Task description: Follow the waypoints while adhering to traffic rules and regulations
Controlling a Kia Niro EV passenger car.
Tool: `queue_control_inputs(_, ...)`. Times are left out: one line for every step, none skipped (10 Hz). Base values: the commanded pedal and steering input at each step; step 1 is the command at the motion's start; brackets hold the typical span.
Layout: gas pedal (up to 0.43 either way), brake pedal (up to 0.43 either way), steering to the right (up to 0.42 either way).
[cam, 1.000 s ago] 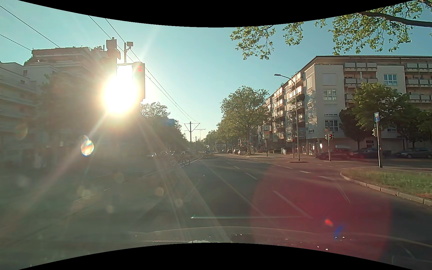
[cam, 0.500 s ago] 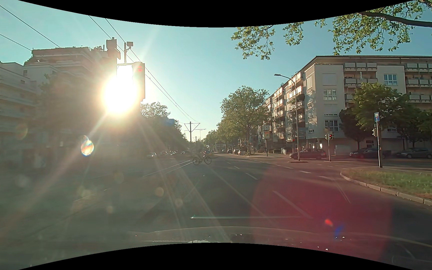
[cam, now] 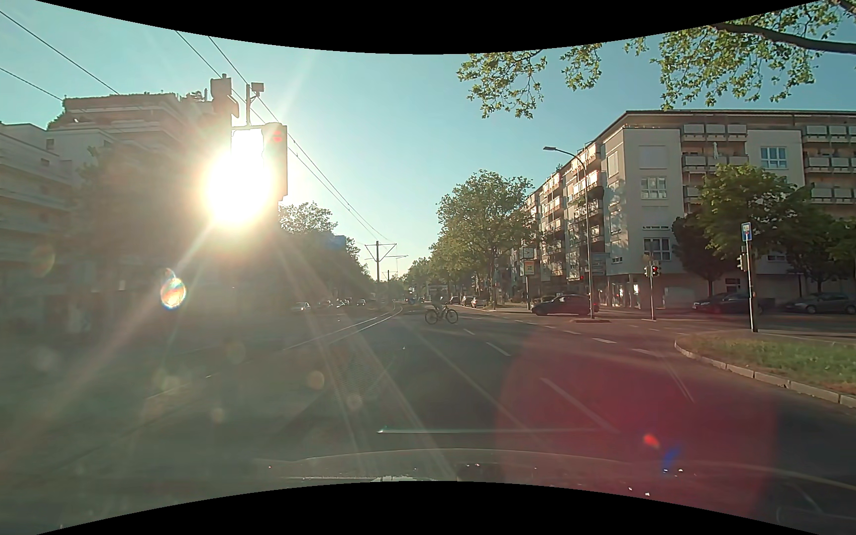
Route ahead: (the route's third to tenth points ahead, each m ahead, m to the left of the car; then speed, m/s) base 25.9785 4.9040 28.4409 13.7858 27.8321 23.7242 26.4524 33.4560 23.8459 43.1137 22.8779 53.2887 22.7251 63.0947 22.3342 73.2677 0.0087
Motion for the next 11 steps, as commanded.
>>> queue_control_inputs(0.0, 0.207, 0.002)
queue_control_inputs(0.0, 0.207, 0.002)
queue_control_inputs(0.0, 0.207, 0.003)
queue_control_inputs(0.0, 0.207, 0.002)
queue_control_inputs(0.0, 0.207, 0.002)
queue_control_inputs(0.0, 0.207, 0.003)
queue_control_inputs(0.0, 0.207, 0.003)
queue_control_inputs(0.0, 0.207, 0.003)
queue_control_inputs(0.0, 0.207, 0.002)
queue_control_inputs(0.0, 0.207, 0.002)
queue_control_inputs(0.0, 0.207, 0.003)
